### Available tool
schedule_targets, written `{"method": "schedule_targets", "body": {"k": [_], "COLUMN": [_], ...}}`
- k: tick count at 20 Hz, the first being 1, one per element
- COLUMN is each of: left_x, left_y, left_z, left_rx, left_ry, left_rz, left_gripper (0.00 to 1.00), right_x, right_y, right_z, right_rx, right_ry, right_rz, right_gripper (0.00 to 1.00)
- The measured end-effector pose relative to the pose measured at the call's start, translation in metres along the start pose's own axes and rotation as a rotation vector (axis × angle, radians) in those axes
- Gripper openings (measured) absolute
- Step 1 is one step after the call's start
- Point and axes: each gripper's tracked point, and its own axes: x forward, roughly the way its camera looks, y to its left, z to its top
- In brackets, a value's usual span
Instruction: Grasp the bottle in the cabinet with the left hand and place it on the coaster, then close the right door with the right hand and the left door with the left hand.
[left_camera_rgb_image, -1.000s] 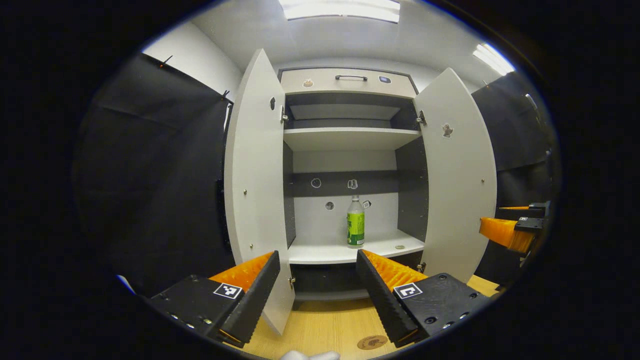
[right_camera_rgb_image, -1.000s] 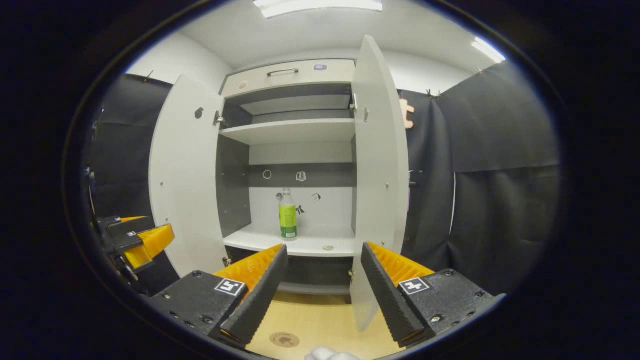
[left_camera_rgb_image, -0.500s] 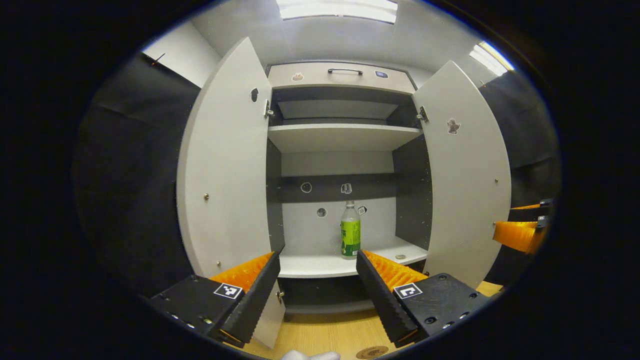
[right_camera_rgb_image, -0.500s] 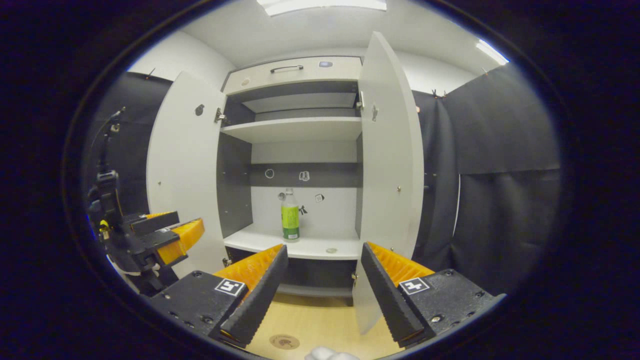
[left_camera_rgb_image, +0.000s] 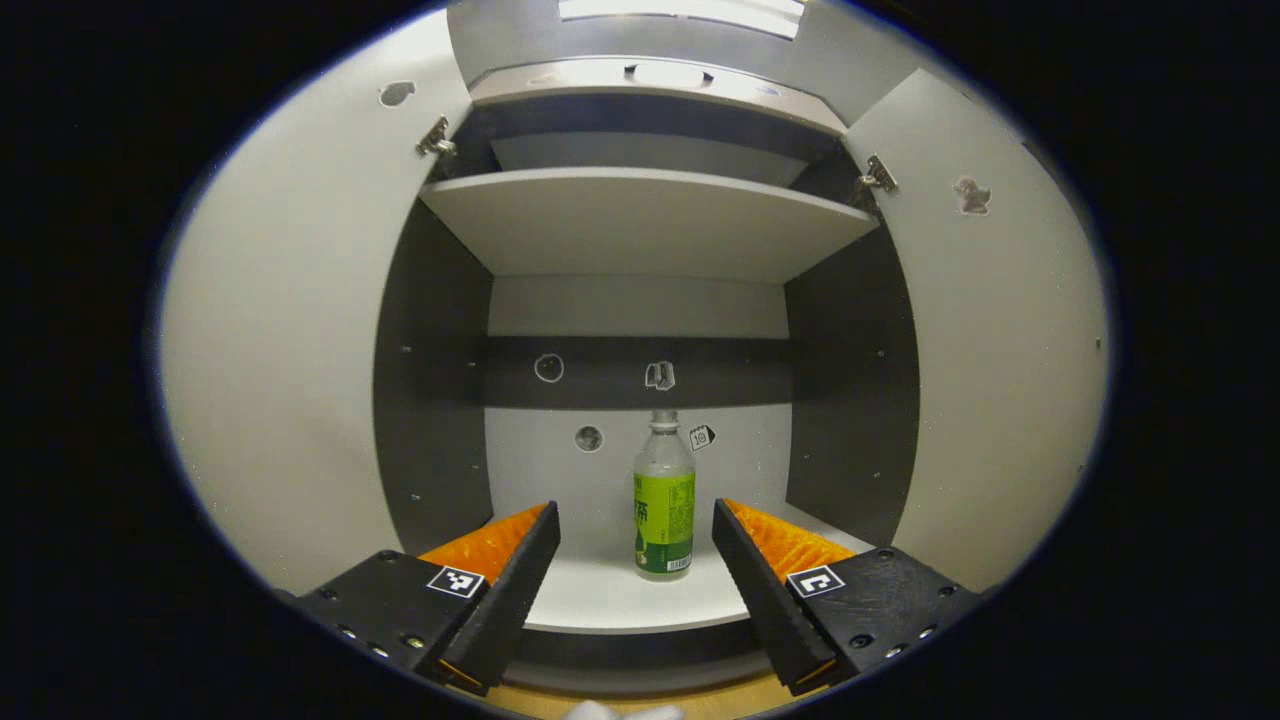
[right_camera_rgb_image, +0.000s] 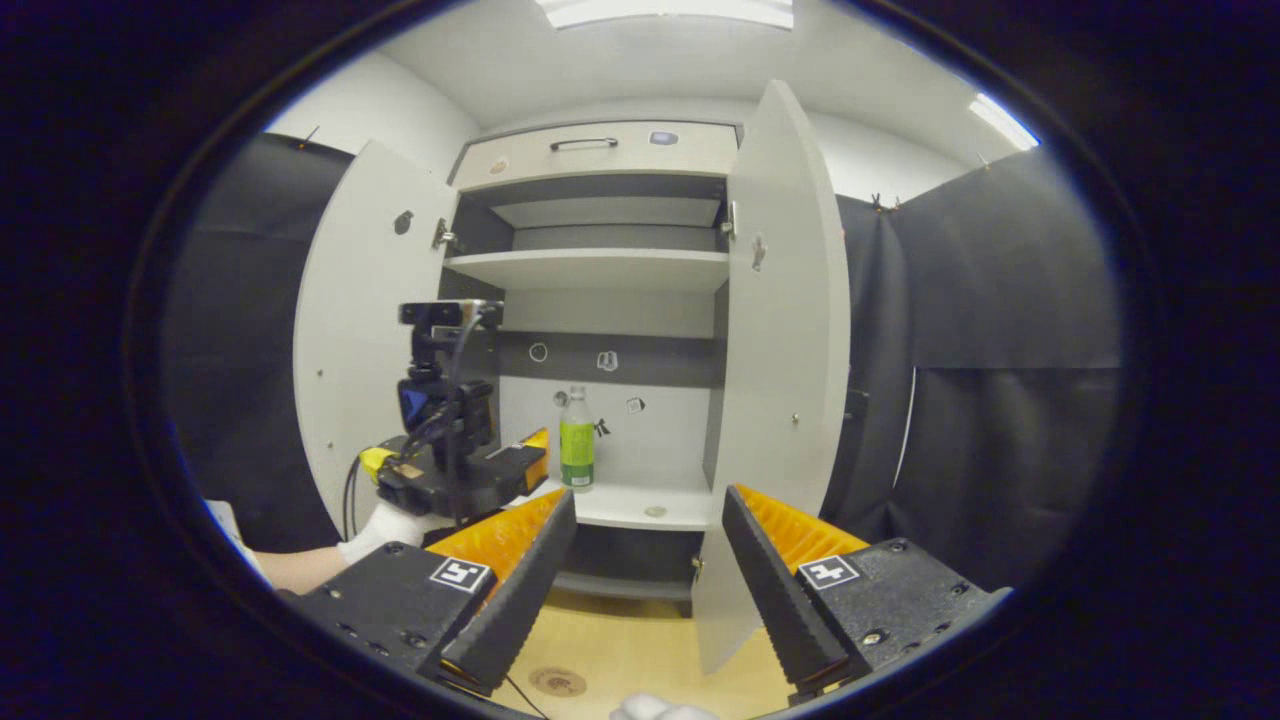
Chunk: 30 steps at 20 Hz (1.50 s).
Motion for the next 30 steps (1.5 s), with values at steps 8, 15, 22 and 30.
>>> {"method": "schedule_targets", "body": {"k": [8,15,22,30], "left_x": [0.111,0.135,0.134,0.07], "left_y": [-0.011,-0.012,-0.006,-0.007], "left_z": [-0.059,-0.074,-0.065,-0.007], "left_rx": [0.028,0.005,-0.052,-0.031], "left_ry": [0.093,0.115,0.104,0.005], "left_rz": [0.04,0.047,0.049,0.008], "left_gripper": [0.94,0.95,0.76,0.76], "right_x": [0.005,0.009,0.004,-0.014], "right_y": [-0.008,-0.018,-0.022,-0.023], "right_z": [-0.014,-0.025,-0.025,-0.017], "right_rx": [-0.026,-0.009,-0.012,0.001], "right_ry": [0.073,0.098,0.089,0.053], "right_rz": [-0.027,-0.044,-0.058,-0.067], "right_gripper": [0.95,0.98,0.97,0.99]}}
